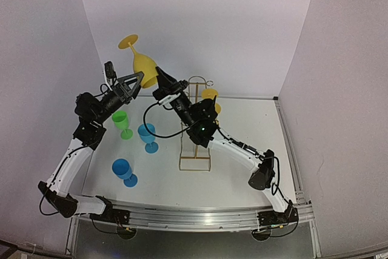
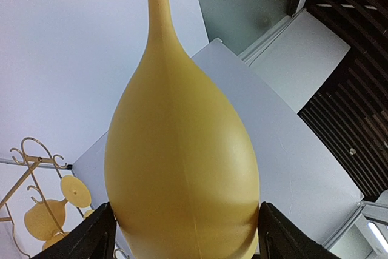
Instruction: Place the wine glass upside down on the wine glass rack
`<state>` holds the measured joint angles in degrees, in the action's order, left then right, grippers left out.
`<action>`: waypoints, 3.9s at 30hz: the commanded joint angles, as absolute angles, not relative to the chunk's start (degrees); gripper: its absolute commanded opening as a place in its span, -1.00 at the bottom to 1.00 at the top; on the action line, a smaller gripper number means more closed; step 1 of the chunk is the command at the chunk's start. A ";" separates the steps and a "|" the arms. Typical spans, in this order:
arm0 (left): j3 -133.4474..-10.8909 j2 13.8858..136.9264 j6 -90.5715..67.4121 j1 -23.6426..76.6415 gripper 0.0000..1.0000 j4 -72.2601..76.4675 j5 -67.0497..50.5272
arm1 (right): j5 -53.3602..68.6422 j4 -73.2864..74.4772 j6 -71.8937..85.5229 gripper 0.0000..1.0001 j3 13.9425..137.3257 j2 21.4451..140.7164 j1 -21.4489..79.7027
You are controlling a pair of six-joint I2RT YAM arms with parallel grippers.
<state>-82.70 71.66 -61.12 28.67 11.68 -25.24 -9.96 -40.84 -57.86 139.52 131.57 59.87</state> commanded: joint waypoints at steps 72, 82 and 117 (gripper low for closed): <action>-76.20 66.47 -23.33 26.84 -1.00 7.54 -33.40 | -8.45 -18.73 -54.05 0.82 114.78 111.01 67.32; -75.97 66.19 -21.12 26.72 -1.00 6.54 -32.08 | -4.60 -15.82 -40.61 0.82 112.13 105.59 67.33; -75.28 64.69 -21.93 30.04 -1.00 16.43 -46.85 | 33.16 9.44 8.37 0.74 131.53 111.89 50.45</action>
<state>-75.18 65.28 -19.88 28.39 11.40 -45.33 30.73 12.49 6.37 129.26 109.79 50.18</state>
